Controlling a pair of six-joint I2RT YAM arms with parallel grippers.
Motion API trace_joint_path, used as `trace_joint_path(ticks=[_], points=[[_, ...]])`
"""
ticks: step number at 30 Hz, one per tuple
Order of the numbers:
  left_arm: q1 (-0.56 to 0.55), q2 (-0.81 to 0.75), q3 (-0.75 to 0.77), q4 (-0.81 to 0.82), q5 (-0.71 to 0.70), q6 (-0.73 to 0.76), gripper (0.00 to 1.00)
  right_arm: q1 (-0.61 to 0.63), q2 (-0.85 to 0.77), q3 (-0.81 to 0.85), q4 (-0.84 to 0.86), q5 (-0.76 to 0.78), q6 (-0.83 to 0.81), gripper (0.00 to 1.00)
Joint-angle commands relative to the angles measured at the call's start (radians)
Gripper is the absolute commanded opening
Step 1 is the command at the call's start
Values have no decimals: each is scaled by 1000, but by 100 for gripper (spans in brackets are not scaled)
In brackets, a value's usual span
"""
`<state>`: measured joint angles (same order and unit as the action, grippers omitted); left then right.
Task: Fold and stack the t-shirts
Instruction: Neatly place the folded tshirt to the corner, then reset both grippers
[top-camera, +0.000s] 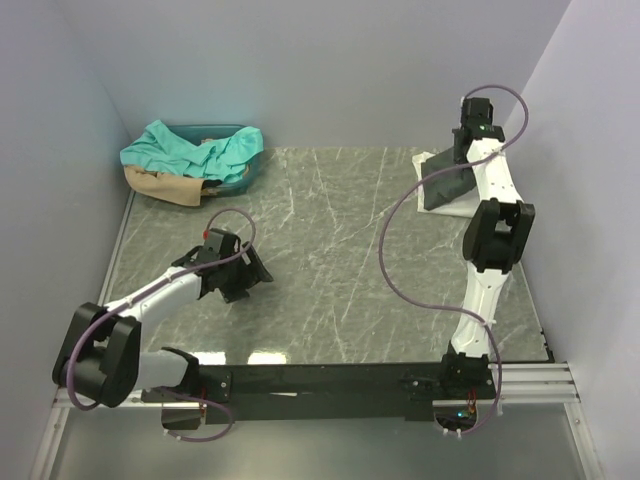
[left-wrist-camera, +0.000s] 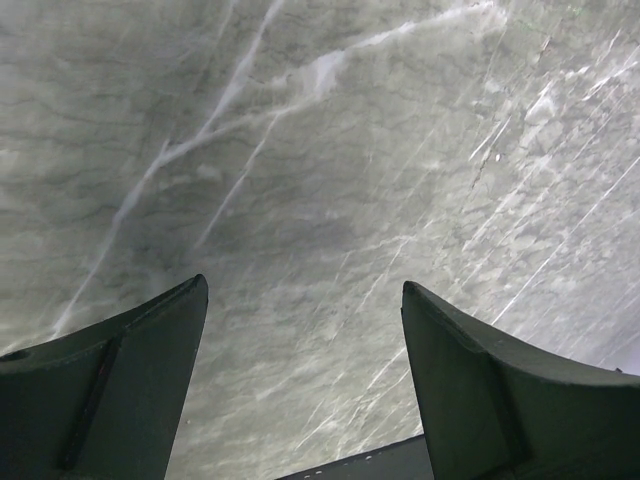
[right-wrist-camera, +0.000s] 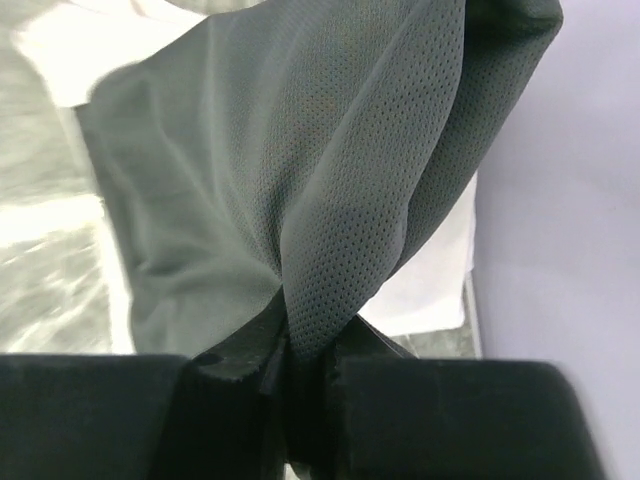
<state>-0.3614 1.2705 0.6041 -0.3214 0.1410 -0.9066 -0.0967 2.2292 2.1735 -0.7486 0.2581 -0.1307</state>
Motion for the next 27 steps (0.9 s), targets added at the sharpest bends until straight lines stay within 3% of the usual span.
trace_joint_path(ticks=[1, 2, 3, 4, 5, 9, 20, 23, 27], points=[[1, -52, 17, -33, -35, 2, 84, -34, 46, 51, 58, 36, 37, 23], [1, -60, 19, -34, -40, 3, 84, -35, 50, 52, 74, 47, 43, 50], [1, -75, 23, -36, -47, 6, 84, -38, 50, 49, 84, 76, 46, 60], [1, -83, 26, -44, -53, 8, 85, -37, 41, 43, 104, 85, 45, 81], [1, -89, 31, -45, -58, 9, 85, -37, 32, 37, 110, 90, 51, 93], [-1, -141, 57, -48, -87, 23, 85, -35, -72, -65, 181, 53, 77, 93], [-1, -281, 108, -88, -228, 52, 86, 14, -629, -688, 379, 6, 227, 95], [-1, -327, 106, -82, -245, 55, 86, 63, -788, -848, 423, -45, 293, 95], [-1, -390, 86, -54, -283, 63, 86, 289, -1029, -1097, 502, -19, 368, 95]])
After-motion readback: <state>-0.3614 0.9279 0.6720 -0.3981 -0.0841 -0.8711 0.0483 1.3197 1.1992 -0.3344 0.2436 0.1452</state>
